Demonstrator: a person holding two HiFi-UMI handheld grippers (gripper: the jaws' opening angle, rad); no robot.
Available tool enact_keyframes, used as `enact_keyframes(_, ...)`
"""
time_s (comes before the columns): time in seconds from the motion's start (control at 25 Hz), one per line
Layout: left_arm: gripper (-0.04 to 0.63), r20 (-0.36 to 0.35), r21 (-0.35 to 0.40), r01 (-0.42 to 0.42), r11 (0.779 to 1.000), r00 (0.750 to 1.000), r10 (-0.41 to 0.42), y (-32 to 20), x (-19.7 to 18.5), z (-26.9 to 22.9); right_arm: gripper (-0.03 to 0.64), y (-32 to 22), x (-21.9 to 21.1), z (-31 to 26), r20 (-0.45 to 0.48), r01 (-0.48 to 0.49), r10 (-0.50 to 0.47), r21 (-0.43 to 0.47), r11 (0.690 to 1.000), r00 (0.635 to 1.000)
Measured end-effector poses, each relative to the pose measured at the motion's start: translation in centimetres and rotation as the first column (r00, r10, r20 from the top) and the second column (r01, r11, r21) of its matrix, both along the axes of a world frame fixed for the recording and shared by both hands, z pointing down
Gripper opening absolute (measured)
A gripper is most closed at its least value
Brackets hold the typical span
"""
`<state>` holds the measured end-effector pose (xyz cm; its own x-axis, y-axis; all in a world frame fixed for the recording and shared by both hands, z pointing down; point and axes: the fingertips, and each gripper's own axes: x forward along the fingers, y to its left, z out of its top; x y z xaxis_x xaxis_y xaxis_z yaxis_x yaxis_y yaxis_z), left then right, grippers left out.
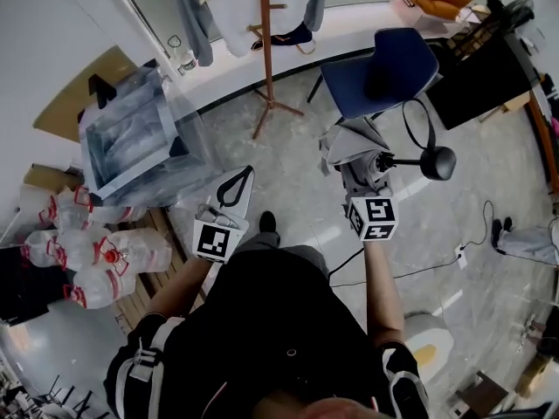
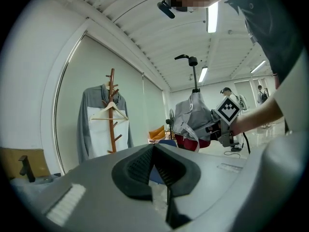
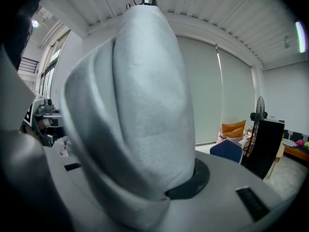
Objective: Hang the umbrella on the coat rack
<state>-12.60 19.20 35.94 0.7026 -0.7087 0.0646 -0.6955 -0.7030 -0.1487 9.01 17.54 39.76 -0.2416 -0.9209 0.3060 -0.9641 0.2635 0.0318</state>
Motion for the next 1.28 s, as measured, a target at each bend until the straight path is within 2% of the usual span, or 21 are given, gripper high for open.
enact_keyframes(0.28,0.000,-0.028,-0.026,0.027,0.999,0.999,-0.027,-7.0,0.0,0.1,0.155,-8.3,-0.2,1.2,-0.019,0.028,-0.029,-0.040,0.999,0.999)
enact_keyframes(0.6,0.000,-0.004,-0.064,0.133,0.989,0.991,-0.134,-14.0,0.6,1.7,0.155,-17.2,1.1,4.3,-0.014,0.108,-0.109,-0.078,0.991,0.994)
enact_keyframes(0.84,0.000,-0.001,-0.061,0.201,0.978,0.980,-0.201,-18.6,1.5,1.4,0.155,-23.5,1.9,6.3,-0.022,0.182,-0.185,-0.104,0.978,0.982)
enact_keyframes(0.92,0.000,-0.015,-0.055,0.209,0.976,0.977,-0.210,-19.7,2.0,1.2,0.155,-25.0,2.0,7.4,-0.027,0.197,-0.202,-0.116,0.973,0.979)
enact_keyframes(1.28,0.000,0.016,-0.081,0.193,0.978,0.981,-0.192,-24.2,2.2,3.7,0.153,-30.4,0.9,13.2,-0.021,0.199,-0.206,-0.185,0.962,0.978)
